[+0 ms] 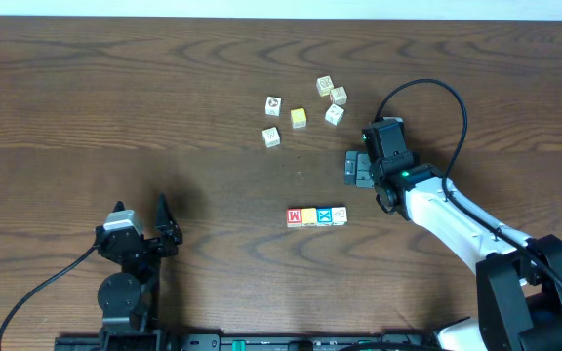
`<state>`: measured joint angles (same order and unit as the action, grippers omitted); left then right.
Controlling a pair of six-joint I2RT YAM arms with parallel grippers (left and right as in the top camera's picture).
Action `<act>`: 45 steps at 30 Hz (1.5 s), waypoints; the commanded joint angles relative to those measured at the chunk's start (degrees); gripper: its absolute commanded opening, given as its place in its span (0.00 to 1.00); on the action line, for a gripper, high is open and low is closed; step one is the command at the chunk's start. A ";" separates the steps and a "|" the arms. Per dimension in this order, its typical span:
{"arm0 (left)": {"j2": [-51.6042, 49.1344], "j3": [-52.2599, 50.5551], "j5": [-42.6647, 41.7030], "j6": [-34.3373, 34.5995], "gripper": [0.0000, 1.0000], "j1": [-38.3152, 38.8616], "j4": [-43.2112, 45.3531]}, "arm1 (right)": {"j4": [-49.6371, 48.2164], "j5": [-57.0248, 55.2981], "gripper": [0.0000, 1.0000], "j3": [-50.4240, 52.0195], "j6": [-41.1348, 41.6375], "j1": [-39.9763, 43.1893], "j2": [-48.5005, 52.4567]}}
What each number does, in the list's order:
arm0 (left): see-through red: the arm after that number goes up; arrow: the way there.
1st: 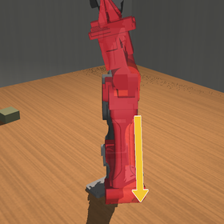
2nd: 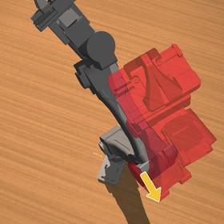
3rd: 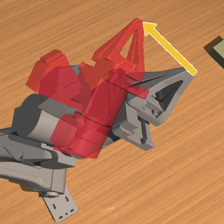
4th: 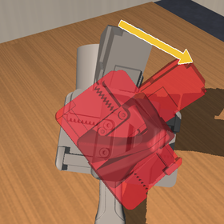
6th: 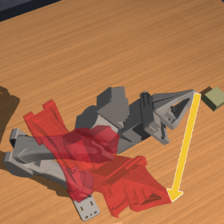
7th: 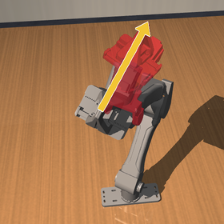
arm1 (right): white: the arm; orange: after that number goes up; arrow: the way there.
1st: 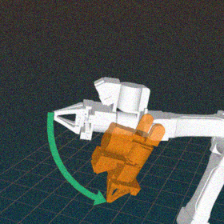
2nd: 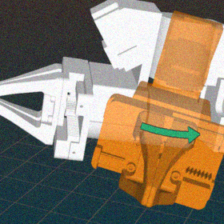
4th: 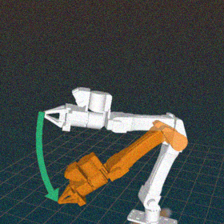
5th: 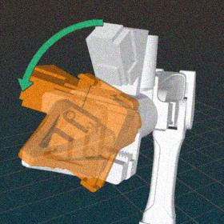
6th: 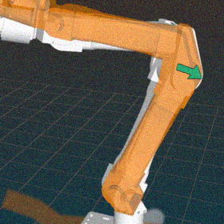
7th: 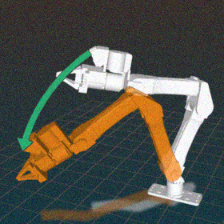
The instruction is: Lift 4 blocks
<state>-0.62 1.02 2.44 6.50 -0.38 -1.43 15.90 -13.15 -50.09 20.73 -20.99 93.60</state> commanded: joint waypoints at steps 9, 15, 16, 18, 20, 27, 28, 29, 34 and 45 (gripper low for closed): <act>0.55 -0.74 -0.48 0.17 0.75 -0.35 -2.82 | 0.00 -0.94 0.99 -0.04 0.20 0.33 0.28; 0.42 -0.74 -0.48 0.17 0.75 -0.35 -2.80 | 0.00 -0.94 0.99 -0.04 0.20 0.33 0.28; 0.39 -0.74 -0.50 0.17 0.75 -0.35 -2.80 | 0.00 -0.94 0.99 -0.04 0.20 0.33 0.28; 0.39 -0.74 -0.50 0.17 0.75 -0.35 -2.80 | 0.00 -0.94 0.99 -0.04 0.20 0.33 0.28; 0.39 -0.74 -0.48 0.17 0.75 -0.35 -2.80 | 0.02 -0.94 0.99 -0.04 0.20 0.33 0.28; 0.39 -0.74 -0.48 0.17 0.75 -0.35 -2.80 | 0.00 -0.94 0.99 -0.04 0.20 0.33 0.28; 0.39 -0.74 -0.48 0.17 0.75 -0.35 -2.80 | 0.00 -0.94 0.99 -0.04 0.22 0.33 0.28; 0.39 -0.74 -0.48 0.17 0.75 -0.35 -2.80 | 0.00 -0.94 0.99 -0.04 0.20 0.33 0.28; 0.39 -0.74 -0.50 0.17 0.75 -0.35 -2.80 | 0.15 -0.94 0.99 -0.04 0.22 0.31 -0.02; 0.39 -0.74 -0.48 0.17 0.75 -0.35 -2.80 | 3.39 -0.79 0.99 0.22 0.20 0.33 -9.40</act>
<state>-0.62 1.08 1.80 6.59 -0.38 -1.52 18.59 -13.08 -50.06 20.73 -20.99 89.43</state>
